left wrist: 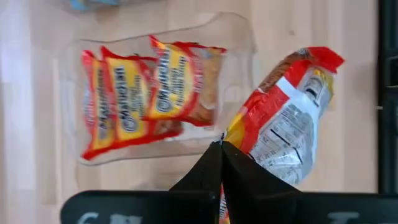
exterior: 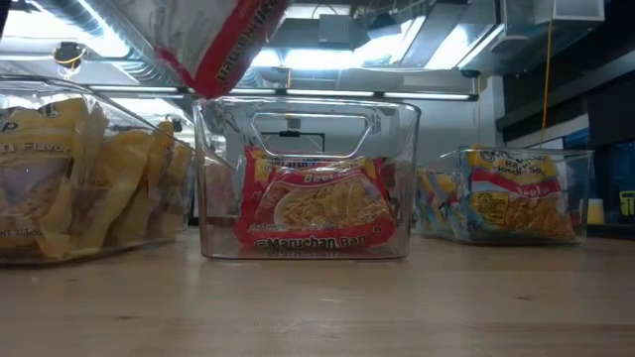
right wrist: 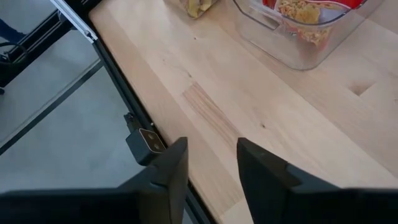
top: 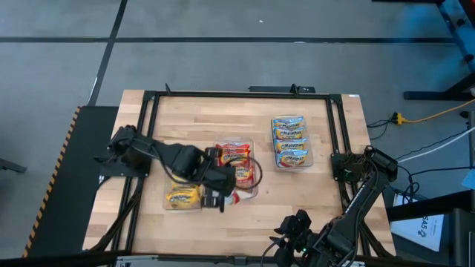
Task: Sort Maruchan noodles
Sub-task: Put the red noodle pack into the middle transparent bin
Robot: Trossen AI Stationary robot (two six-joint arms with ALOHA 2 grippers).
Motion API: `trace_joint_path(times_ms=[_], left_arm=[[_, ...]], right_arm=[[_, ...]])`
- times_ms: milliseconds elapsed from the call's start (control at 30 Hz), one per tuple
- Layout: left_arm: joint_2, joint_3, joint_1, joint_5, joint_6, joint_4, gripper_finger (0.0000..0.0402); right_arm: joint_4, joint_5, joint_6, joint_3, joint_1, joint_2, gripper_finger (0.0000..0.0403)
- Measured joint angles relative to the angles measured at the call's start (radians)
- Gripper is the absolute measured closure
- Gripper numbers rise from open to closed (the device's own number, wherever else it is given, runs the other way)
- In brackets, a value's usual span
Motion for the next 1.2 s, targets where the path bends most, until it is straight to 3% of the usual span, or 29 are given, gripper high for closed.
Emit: trace_joint_path(times_ms=[267,467,667,800,967,1133,1200], left_arm=[[0.000,0.003,0.055,0.002,0.092,0.001,0.0401],[0.000,0.081,0.067,-0.024,0.164,0.006,0.0401],[0.000,0.110,0.063,0.004,0.329,0.019,0.0401],[0.000,0.101,0.065,0.000,0.198,0.008,0.0401],[0.000,0.100,0.066,-0.032,-0.217,-0.152,0.0395],[-0.050,0.055,0.015,0.269,-0.309,-0.143,0.0392],[-0.090,0.025,-0.030,0.296,-0.307,-0.135,0.0395]], right_arm=[[0.000,-0.007,0.000,0.000,0.000,0.000,0.0273],[0.000,-0.007,-0.001,0.000,-0.013,0.000,0.0274],[0.000,-0.014,-0.020,0.000,-0.034,0.000,0.0274],[-0.001,-0.027,-0.031,0.000,-0.045,0.000,0.0274],[-0.093,0.015,-0.086,0.000,-0.088,0.000,0.0274],[-0.299,0.043,-0.088,0.000,-0.171,-0.001,0.0274],[-0.384,0.091,-0.091,0.000,-0.212,-0.001,0.0274]])
